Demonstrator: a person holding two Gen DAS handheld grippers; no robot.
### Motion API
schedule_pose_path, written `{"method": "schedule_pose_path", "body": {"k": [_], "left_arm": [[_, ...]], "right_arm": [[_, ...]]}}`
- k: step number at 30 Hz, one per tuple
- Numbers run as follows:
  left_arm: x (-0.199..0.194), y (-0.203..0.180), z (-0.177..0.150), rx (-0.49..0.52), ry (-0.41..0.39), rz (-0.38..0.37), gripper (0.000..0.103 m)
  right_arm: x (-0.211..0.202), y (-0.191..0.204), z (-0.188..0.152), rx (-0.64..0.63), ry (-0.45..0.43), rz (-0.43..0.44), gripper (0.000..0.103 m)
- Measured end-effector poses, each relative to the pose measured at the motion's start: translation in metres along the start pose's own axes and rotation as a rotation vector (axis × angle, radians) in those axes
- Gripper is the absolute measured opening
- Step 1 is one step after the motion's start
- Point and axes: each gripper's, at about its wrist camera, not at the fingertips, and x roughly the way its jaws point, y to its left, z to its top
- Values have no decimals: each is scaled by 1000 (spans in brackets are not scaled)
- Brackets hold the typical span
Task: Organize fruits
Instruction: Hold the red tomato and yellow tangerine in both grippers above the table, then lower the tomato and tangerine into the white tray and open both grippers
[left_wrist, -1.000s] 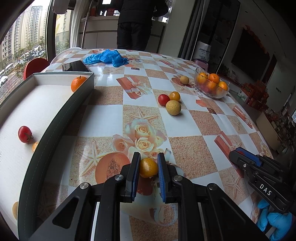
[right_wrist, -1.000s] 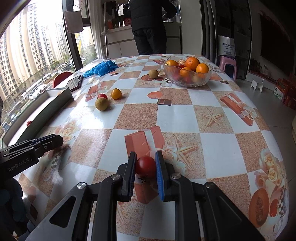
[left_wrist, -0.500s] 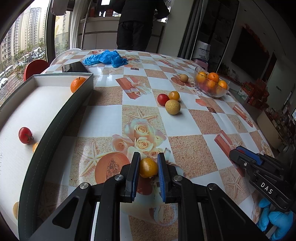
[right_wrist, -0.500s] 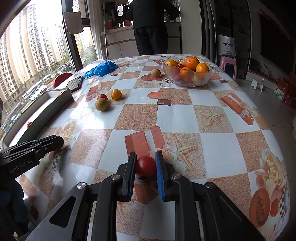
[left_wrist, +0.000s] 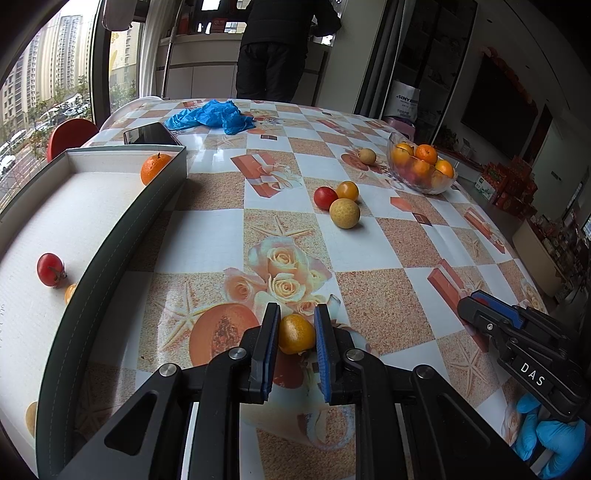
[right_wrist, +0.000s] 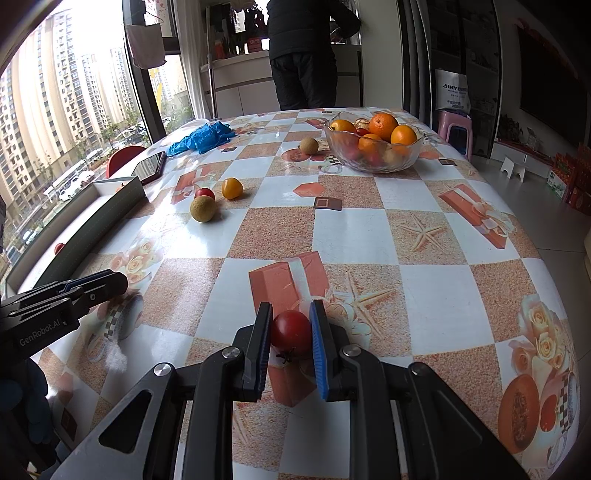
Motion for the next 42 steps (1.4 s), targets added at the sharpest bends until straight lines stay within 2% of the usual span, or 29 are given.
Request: {"method": "schedule_pose_path", "body": {"k": [10,17,24,30,37,42], "left_arm": [[0,-1,0,3,1,5,20],[1,-3,1,19,4,23,20],[-5,-2,1,2,53,-38,20],[-27,12,11,-45,32,-92,20],[-58,40,25,-51,-18,-61,20],[-82,78,33,-55,-68,6,20]], "right_arm": [[0,0,0,-3,1,-4,22],[1,7,2,-40,15,-38,22],[-8,1,11,47,76,24,22],[-21,3,22,78,80,60,22],[-20,28,43,67,91,95,22],[-13,69,60,30,104,157,22]]}}
